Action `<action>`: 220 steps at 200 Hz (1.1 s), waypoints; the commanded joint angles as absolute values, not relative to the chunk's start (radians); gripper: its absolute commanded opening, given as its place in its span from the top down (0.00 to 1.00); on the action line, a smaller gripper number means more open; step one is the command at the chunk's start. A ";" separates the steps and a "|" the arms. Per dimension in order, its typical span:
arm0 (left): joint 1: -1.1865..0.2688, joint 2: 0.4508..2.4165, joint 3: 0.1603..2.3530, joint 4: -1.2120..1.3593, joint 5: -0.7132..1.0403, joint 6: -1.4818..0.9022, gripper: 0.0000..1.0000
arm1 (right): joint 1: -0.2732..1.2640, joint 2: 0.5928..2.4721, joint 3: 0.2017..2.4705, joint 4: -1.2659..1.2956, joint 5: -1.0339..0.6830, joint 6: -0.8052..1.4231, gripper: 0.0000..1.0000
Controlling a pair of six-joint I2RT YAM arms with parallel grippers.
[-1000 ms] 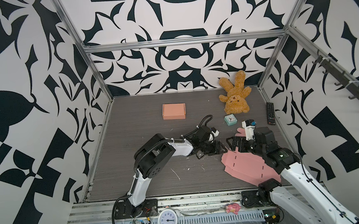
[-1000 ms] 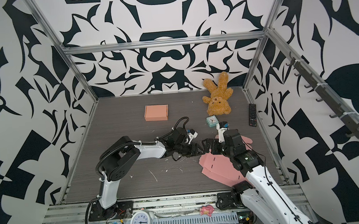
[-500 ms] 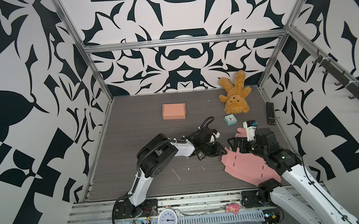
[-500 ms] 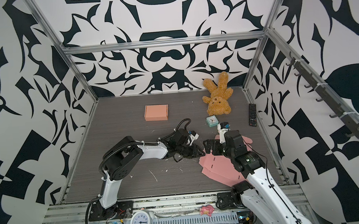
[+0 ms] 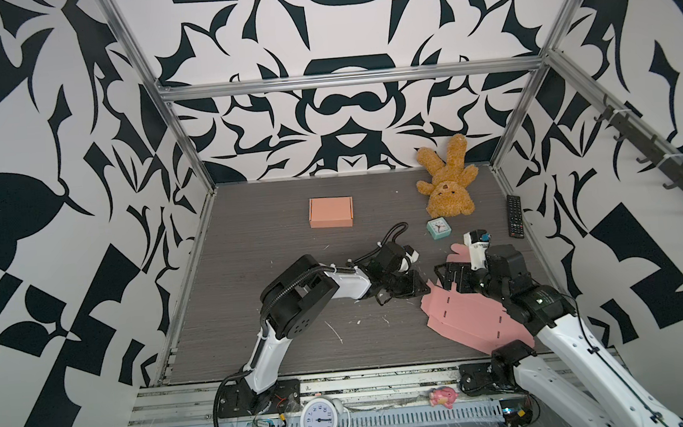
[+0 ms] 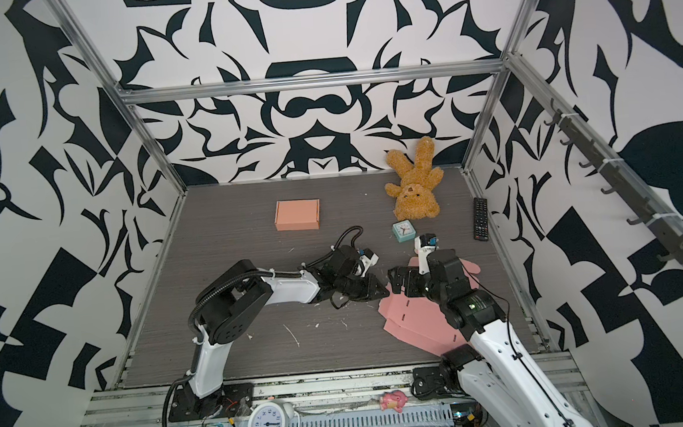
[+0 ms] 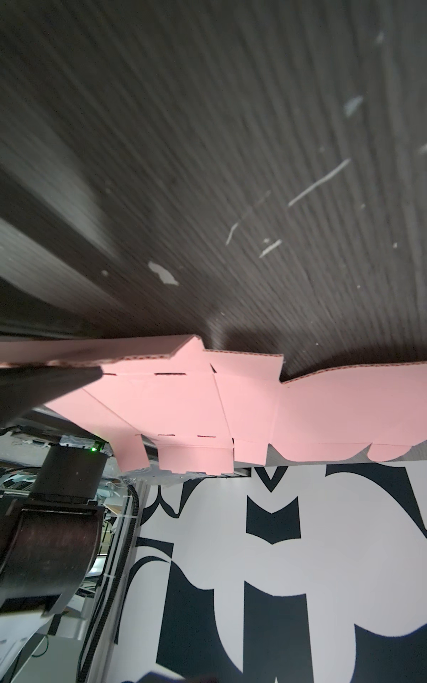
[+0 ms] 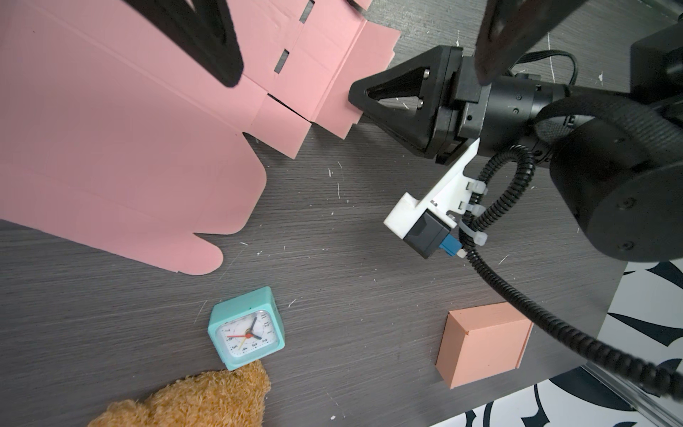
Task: Fold the paper box
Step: 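Grip the pink blank's edges with both grippers, then drag the pink blank with both grippers toward the table center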
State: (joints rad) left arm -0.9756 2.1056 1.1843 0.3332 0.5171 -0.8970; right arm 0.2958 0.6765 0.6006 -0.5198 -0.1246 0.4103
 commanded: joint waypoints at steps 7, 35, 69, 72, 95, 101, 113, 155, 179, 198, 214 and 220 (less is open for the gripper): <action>-0.980 2.102 1.168 0.342 0.504 -0.899 0.84 | 0.291 0.663 0.632 -0.520 -0.102 0.393 0.00; -0.980 2.096 1.164 0.345 0.503 -0.900 0.86 | 0.291 0.666 0.636 -0.520 -0.100 0.392 0.00; -0.980 2.052 1.144 0.351 0.497 -0.900 0.89 | 0.291 0.663 0.639 -0.524 -0.100 0.394 0.00; -0.980 2.047 1.140 0.350 0.494 -0.899 0.89 | 0.291 0.662 0.638 -0.524 -0.100 0.393 0.00; -0.980 1.988 1.097 0.349 0.469 -0.893 0.90 | 0.291 0.660 0.631 -0.523 -0.103 0.398 0.00; -0.979 1.971 1.083 0.349 0.463 -0.892 0.90 | 0.291 0.662 0.629 -0.522 -0.103 0.399 0.00; -0.976 1.934 1.052 0.349 0.450 -0.891 0.91 | 0.291 0.665 0.625 -0.518 -0.107 0.400 0.00; -0.957 1.777 0.919 0.331 0.390 -0.885 0.93 | 0.291 0.693 0.611 -0.470 -0.131 0.417 0.00; -0.939 1.686 0.842 0.301 0.347 -0.881 0.95 | 0.292 0.710 0.609 -0.449 -0.146 0.424 0.00; -0.925 1.616 0.785 0.272 0.302 -0.873 0.95 | 0.291 0.718 0.613 -0.443 -0.149 0.423 0.00; -0.913 1.555 0.738 0.256 0.256 -0.871 0.96 | 0.291 0.726 0.618 -0.437 -0.153 0.425 0.00; -0.906 1.532 0.718 0.253 0.241 -0.874 0.96 | 0.291 0.729 0.617 -0.434 -0.155 0.425 0.00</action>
